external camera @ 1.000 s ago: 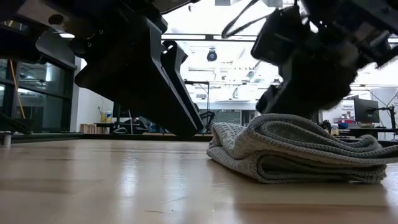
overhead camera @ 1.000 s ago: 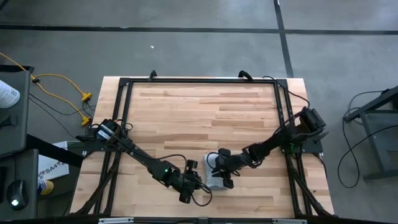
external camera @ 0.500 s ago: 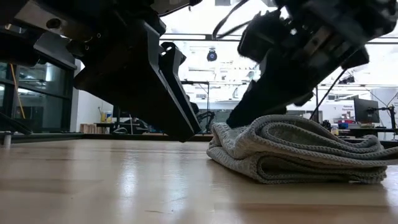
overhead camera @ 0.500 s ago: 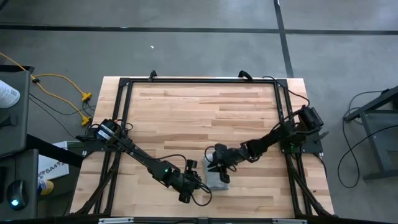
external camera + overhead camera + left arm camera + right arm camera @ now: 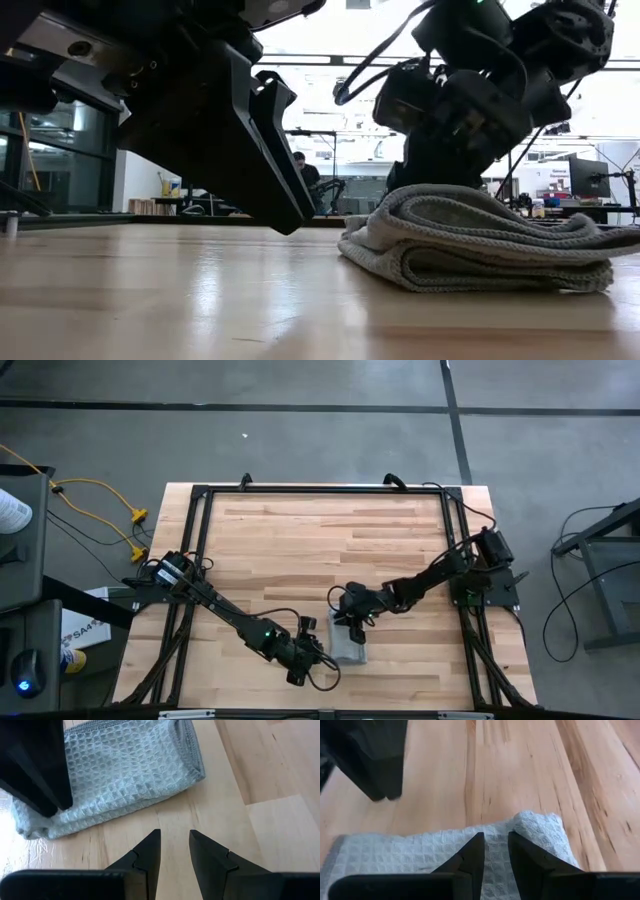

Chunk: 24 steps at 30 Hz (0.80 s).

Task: Fold microfiber towels
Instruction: Fold the gray towel on the table

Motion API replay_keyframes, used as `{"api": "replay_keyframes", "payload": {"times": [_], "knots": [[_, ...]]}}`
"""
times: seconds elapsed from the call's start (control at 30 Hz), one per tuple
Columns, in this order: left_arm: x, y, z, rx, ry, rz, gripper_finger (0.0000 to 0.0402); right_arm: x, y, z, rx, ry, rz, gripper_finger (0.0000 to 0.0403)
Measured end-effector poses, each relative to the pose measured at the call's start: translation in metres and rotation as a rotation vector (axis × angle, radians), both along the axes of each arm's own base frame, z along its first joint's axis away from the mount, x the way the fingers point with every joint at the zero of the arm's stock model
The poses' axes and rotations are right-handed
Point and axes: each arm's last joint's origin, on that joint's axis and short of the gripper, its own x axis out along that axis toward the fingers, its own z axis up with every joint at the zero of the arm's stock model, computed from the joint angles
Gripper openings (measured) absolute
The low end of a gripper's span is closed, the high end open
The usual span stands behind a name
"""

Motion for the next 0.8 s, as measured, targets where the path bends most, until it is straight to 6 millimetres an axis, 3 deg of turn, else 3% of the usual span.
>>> {"api": "replay_keyframes", "payload": {"times": [0.27, 0.5, 0.8], "knots": [[0.0, 0.0, 0.0, -0.004, 0.003, 0.006, 0.01, 0.003, -0.002, -0.005, 0.006, -0.001, -0.007, 0.0082], [0.0, 0.0, 0.0, -0.006, 0.003, 0.008, 0.01, 0.003, -0.002, 0.016, 0.021, -0.082, 0.017, 0.0082], [-0.001, 0.0, -0.001, -0.012, 0.01, 0.01, 0.01, -0.003, -0.006, 0.007, -0.04, 0.02, -0.053, 0.0082]]}}
